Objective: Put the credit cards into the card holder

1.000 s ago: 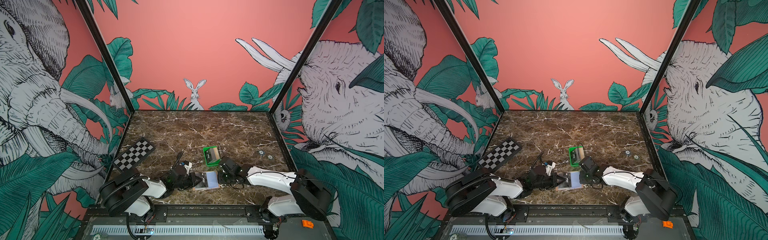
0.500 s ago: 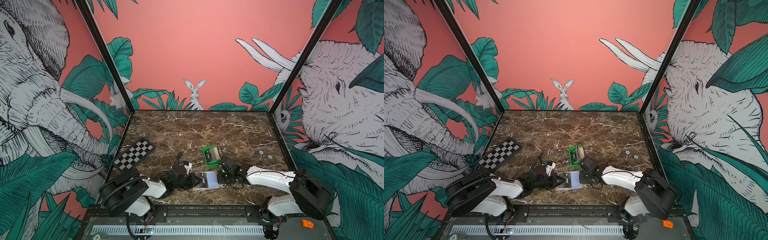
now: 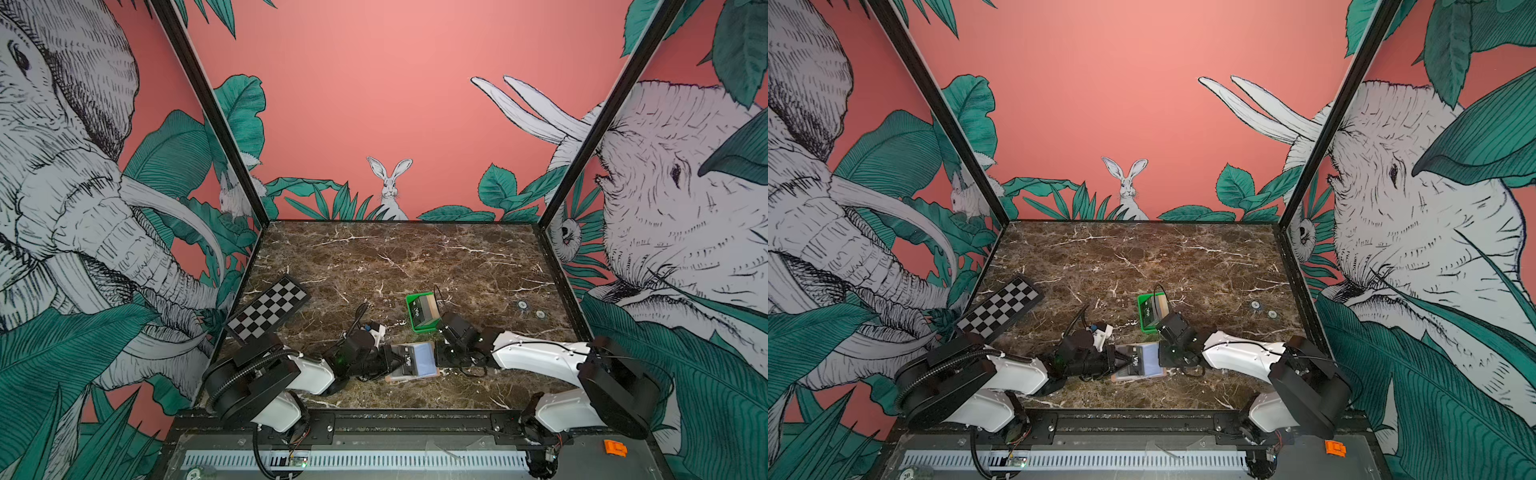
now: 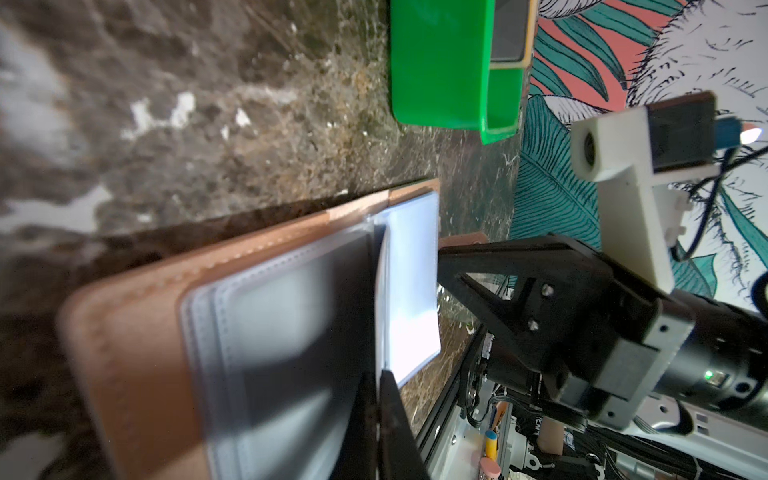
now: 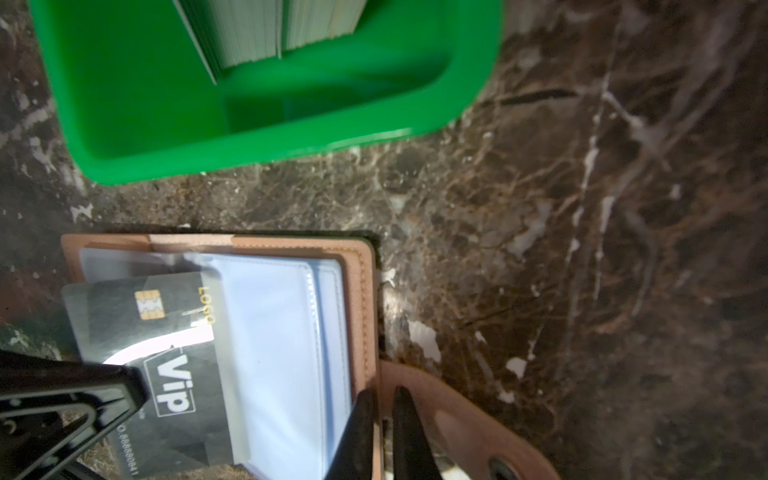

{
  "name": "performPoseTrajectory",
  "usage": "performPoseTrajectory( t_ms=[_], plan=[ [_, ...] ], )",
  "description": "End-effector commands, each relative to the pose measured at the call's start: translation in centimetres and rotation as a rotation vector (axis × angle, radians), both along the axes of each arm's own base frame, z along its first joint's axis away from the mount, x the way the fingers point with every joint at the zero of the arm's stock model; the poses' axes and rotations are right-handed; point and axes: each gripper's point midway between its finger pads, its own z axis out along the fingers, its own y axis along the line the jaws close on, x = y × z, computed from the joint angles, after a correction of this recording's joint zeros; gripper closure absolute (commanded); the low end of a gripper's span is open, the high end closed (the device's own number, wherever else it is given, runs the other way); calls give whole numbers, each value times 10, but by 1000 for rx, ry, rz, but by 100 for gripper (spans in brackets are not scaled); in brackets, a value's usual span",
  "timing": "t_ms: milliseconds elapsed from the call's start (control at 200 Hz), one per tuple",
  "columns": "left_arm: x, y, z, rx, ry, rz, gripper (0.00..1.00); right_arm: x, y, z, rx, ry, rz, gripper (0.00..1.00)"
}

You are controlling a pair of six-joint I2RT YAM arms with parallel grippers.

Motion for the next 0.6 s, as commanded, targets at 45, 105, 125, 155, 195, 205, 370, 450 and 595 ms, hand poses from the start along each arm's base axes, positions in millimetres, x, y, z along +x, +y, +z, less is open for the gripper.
performPoseTrajectory(
  t_ms=[45, 105, 125, 155, 195, 205, 370, 450, 595],
  plan=[
    [2, -3, -1, 1, 9, 7, 99, -3, -3, -9, -27, 7, 14, 89],
    [3, -4, 0, -1, 2, 12, 99, -3, -3, -9, -27, 6, 14, 89],
    [3, -5, 1, -1, 1, 11, 99, -3, -3, -9, -26, 7, 13, 89],
    [3, -6, 1, -2, 0, 10, 99, -3, -3, -9, -25, 7, 12, 89],
    [3, -7, 2, -1, -3, 8, 99, -3, -4, -9, -25, 7, 11, 89],
    [4, -7, 2, -1, -3, 8, 99, -3, -4, -9, -23, 5, 12, 89],
    [4, -11, 4, -2, -8, 7, 99, -4, -5, -9, -23, 4, 7, 89],
    [4, -12, 3, 1, -5, 7, 99, -4, -4, -10, -18, 3, 6, 89],
    [3, -15, 2, -4, -3, 4, 99, -5, -4, -10, -13, 6, 6, 89]
  ],
)
